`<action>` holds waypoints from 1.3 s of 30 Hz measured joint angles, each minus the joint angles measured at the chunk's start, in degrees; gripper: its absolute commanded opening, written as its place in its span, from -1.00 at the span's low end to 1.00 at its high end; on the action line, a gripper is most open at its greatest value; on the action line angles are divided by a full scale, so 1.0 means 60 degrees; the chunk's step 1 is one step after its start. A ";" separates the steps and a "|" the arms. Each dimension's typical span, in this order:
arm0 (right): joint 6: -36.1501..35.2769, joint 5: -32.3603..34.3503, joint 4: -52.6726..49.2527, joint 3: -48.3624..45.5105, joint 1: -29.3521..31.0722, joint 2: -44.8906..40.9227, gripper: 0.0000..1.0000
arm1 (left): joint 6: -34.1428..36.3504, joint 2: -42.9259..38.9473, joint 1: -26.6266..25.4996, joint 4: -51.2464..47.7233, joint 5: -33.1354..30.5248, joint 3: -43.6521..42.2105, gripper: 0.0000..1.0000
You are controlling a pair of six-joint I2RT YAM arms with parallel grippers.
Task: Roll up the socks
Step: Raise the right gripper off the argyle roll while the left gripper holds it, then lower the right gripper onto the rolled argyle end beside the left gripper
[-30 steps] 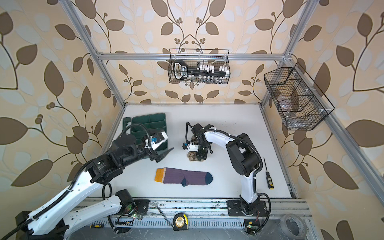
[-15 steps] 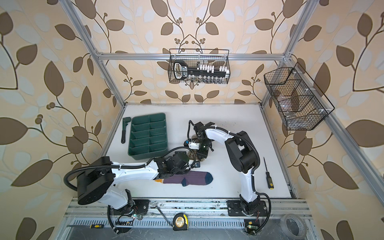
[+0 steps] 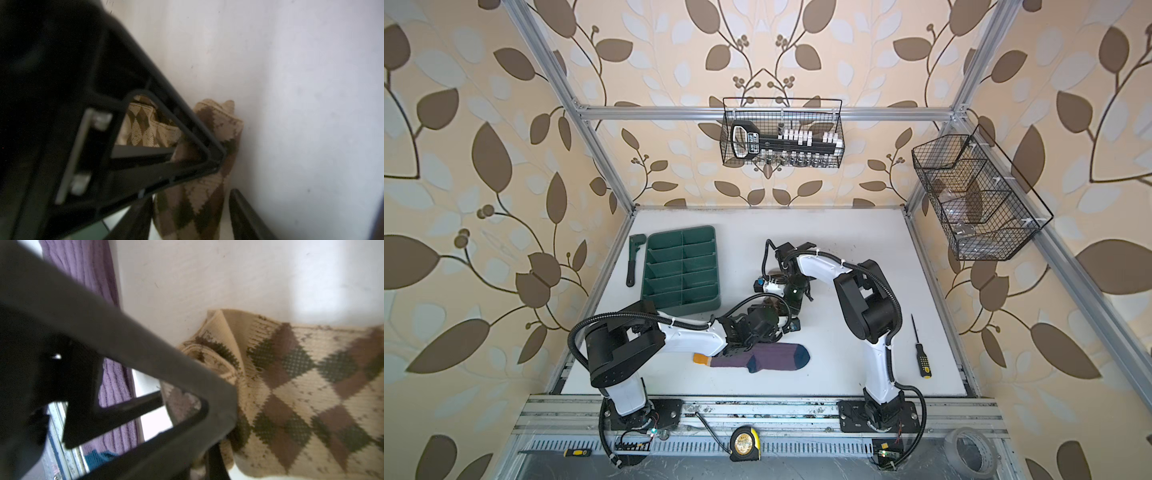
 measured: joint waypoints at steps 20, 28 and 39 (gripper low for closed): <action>0.1377 0.0244 0.2892 -0.1851 -0.1858 -0.3147 0.13 | -0.1260 0.0073 0.1807 -0.4499 0.3836 0.2167 -0.86; 0.3898 0.1140 0.6368 -0.4521 -0.3570 -0.7005 0.20 | -0.1588 0.1566 0.2667 -0.7337 0.6073 0.4743 -0.85; 0.1333 0.3246 0.9322 -0.7391 0.0532 -1.0451 0.23 | -0.1636 0.3464 0.3734 -1.0265 0.8918 0.7399 -0.81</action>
